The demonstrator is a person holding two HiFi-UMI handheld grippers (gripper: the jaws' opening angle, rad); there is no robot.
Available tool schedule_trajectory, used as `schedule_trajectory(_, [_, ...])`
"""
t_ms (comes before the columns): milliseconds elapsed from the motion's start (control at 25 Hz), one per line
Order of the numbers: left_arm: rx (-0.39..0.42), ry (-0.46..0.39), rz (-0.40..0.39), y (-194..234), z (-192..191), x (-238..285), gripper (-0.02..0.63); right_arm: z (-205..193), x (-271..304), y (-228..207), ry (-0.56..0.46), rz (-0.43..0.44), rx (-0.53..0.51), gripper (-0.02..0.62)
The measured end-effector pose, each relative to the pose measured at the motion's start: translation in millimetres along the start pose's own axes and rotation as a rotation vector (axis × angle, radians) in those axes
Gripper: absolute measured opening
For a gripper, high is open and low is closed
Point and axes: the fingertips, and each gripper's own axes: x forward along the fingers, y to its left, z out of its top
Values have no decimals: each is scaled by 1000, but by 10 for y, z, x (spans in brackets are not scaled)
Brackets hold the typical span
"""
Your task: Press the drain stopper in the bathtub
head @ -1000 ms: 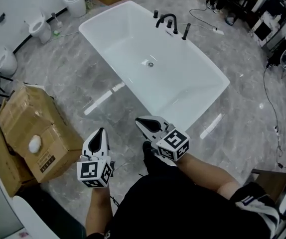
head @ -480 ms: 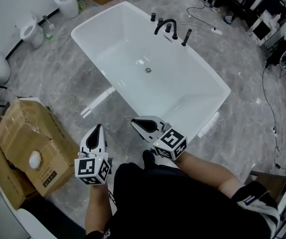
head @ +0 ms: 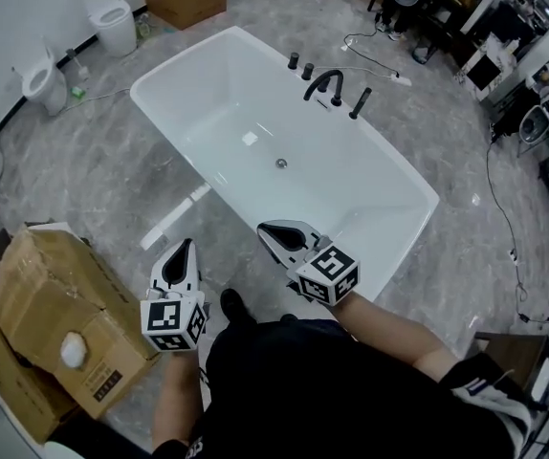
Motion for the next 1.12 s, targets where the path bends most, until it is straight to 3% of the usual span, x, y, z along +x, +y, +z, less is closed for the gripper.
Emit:
schedule_trajectory(240, [41,8,-85,386,257,467,9,218,422,-231,-18,-78,13,14])
schedule_trajectory(480, [57,26,-158,236,361,991,9,270,376,-735,-35,-153,42,14])
schedule_trajectory(800, [86,31,-182,-109,607,1756,9,306,193,-1599,-59,-184,72,14])
schedule_trajectory(1120, [65,74,-182,-111,574,2462,9,128,260,-2175,-23,-204,127,14])
